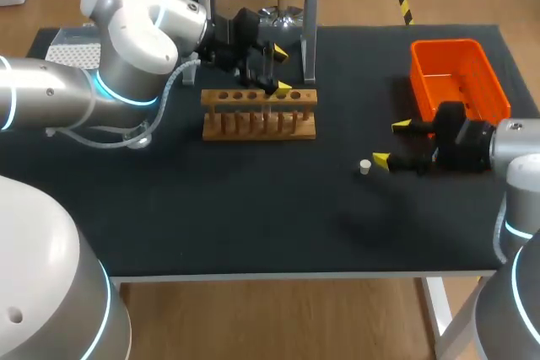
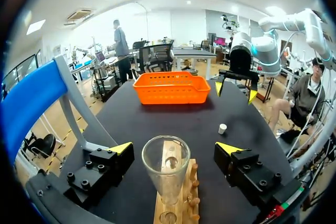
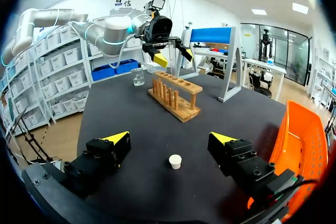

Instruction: Invert the test tube, pick up the pipette, mount the tip to pipette, aspirate from beaker and dispense into the tube, eject the tip, return the pipette, and cap with the stopper.

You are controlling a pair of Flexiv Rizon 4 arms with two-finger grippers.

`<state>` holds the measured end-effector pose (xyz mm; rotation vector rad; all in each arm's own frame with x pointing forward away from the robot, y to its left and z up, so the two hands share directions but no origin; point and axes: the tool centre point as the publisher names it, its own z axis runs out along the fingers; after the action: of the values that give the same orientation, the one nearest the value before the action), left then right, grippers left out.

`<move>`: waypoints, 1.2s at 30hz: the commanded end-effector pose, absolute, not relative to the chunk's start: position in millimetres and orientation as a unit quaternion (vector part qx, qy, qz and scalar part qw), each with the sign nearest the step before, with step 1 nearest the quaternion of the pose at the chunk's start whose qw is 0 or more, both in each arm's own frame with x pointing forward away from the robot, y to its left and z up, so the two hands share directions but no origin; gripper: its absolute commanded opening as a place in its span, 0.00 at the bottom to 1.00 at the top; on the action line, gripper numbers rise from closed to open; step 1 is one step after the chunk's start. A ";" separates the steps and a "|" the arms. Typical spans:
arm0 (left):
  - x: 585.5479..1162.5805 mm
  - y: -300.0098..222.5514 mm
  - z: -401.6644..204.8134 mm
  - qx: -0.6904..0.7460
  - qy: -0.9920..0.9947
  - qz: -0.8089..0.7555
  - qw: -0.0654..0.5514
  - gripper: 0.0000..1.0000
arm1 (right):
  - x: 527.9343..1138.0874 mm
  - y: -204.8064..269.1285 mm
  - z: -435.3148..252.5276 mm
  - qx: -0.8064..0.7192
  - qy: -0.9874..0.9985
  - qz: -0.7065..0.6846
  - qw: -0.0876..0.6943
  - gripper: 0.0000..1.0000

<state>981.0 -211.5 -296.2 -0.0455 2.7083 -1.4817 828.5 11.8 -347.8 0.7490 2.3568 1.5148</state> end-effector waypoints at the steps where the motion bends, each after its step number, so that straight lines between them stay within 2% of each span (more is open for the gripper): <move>1: 981.9 -211.8 -296.3 -0.015 0.877 -0.479 0.026 1.00 | 827.6 15.0 -360.7 0.267 0.801 0.517 0.139 1.00; 36: 981.9 -211.8 -296.3 -0.015 0.877 -0.479 0.026 1.00 | 837.5 37.3 -413.1 0.276 0.835 0.464 0.106 1.00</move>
<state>981.0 -211.5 -296.2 -0.0456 2.7083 -1.4817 834.9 32.1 -409.4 0.8105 2.4587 1.3772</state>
